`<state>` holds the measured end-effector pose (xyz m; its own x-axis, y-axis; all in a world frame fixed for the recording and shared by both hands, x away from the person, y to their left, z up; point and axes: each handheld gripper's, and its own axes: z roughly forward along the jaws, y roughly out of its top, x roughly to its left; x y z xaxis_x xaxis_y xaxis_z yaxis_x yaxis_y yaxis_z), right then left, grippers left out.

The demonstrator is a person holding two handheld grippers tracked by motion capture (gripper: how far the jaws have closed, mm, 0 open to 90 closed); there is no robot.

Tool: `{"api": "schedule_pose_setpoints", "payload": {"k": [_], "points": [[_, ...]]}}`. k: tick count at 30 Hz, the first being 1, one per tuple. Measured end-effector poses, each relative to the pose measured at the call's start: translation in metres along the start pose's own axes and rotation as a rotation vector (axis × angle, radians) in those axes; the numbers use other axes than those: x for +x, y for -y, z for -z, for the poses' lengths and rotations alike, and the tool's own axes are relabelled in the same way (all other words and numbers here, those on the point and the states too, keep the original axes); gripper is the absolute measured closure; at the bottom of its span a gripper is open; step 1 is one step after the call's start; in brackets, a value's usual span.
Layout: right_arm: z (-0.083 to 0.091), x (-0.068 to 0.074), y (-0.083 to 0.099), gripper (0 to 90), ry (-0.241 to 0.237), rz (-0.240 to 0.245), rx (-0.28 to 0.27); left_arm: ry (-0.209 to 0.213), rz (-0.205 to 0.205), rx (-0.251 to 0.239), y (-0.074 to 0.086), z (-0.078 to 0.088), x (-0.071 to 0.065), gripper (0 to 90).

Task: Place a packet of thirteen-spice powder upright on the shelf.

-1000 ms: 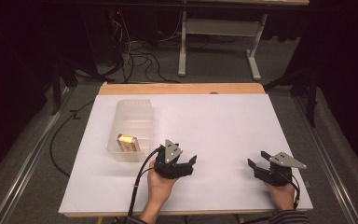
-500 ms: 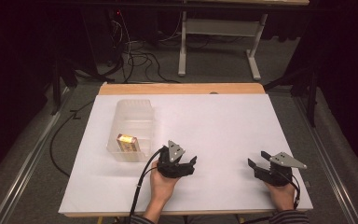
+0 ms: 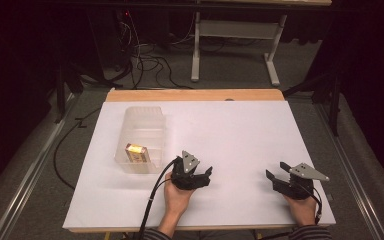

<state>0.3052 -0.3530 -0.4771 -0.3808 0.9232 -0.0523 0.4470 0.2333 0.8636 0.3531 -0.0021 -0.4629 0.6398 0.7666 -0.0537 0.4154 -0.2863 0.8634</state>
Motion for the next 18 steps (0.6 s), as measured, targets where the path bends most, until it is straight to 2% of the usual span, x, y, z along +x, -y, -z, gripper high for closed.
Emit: {"api": "schedule_pose_setpoints", "payload": {"k": [18], "points": [[0.0004,0.0004,0.0001,35.9,0.001,-0.004,-0.001,-0.02,0.011,-0.012,0.0053,-0.0103,0.0007,24.4]]}}
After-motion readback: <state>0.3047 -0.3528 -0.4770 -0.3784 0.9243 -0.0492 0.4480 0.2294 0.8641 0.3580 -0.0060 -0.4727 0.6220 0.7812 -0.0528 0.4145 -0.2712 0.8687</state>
